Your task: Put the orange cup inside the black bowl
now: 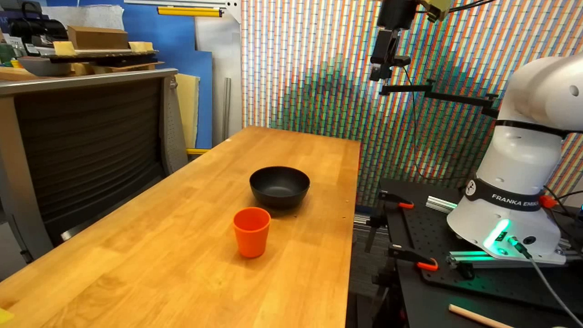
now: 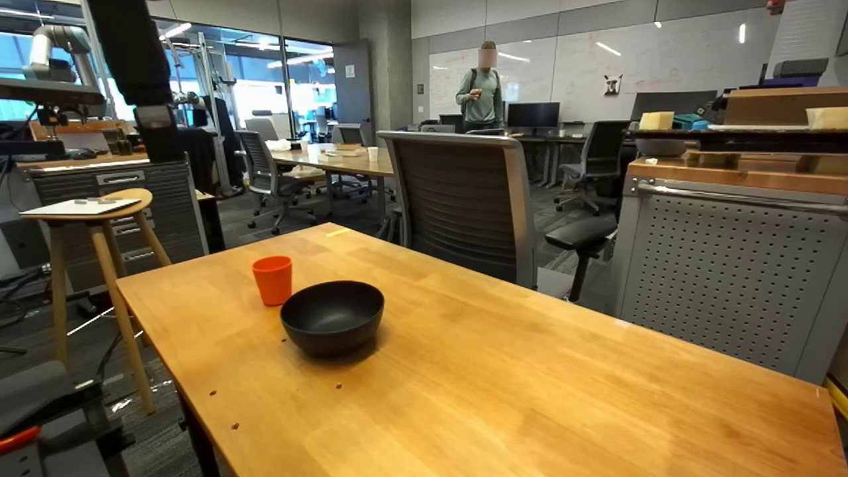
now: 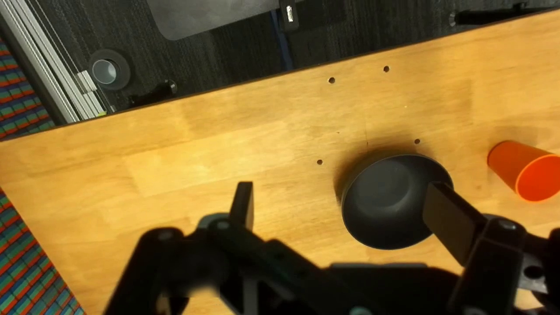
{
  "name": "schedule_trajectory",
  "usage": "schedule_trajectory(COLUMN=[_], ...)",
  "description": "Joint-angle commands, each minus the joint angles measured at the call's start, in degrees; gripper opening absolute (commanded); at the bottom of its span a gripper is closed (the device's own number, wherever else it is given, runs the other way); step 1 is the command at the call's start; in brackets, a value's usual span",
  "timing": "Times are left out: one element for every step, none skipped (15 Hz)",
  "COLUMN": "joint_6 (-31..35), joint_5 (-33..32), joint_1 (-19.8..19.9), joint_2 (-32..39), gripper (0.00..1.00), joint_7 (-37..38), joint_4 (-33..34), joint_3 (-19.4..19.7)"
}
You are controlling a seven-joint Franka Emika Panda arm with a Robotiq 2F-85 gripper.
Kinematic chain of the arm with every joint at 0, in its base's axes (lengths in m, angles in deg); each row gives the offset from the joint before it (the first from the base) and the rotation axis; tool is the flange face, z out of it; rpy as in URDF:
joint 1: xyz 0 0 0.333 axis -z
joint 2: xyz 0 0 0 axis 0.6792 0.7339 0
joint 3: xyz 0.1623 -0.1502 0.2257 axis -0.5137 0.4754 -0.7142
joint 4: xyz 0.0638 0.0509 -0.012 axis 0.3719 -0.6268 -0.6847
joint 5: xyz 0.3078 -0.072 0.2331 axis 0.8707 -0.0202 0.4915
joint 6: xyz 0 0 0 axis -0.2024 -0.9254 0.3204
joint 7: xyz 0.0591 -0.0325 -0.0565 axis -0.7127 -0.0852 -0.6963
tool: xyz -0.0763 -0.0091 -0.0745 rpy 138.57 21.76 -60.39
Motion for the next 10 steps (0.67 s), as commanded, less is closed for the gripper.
schedule_trajectory(joint_6=[4.4, 5.7, 6.6, 7.5, 8.2, 9.0, 9.0, 9.1, 9.1, 8.9], joint_5=[1.0, 1.0, 1.1, 1.2, 1.1, 1.0, 1.0, 1.3, 1.4, 1.5], joint_1=[-3.3, -4.0, -5.0, -5.9, -6.7, -7.4, -8.3, -9.1, -9.8, -10.7], joint_2=[13.7, 16.6, 19.9, 23.3, 26.8, 30.4, 33.9, 37.5, 41.1, 44.7], gripper=[1.0, 1.0, 1.0, 1.0, 1.0, 1.0, 1.0, 1.0, 1.0, 1.0], joint_7=[4.9, 5.9, 6.7, 7.4, 8.1, 8.7, 8.8, 8.8, 8.8, 8.3], joint_4=[6.3, 7.3, 8.7, 10.3, 12.1, 14.1, 16.4, 18.9, 21.5, 24.4], joint_3=[-5.1, -6.3, -7.6, -8.6, -9.6, -10.4, -11.0, -11.4, -11.8, -12.1])
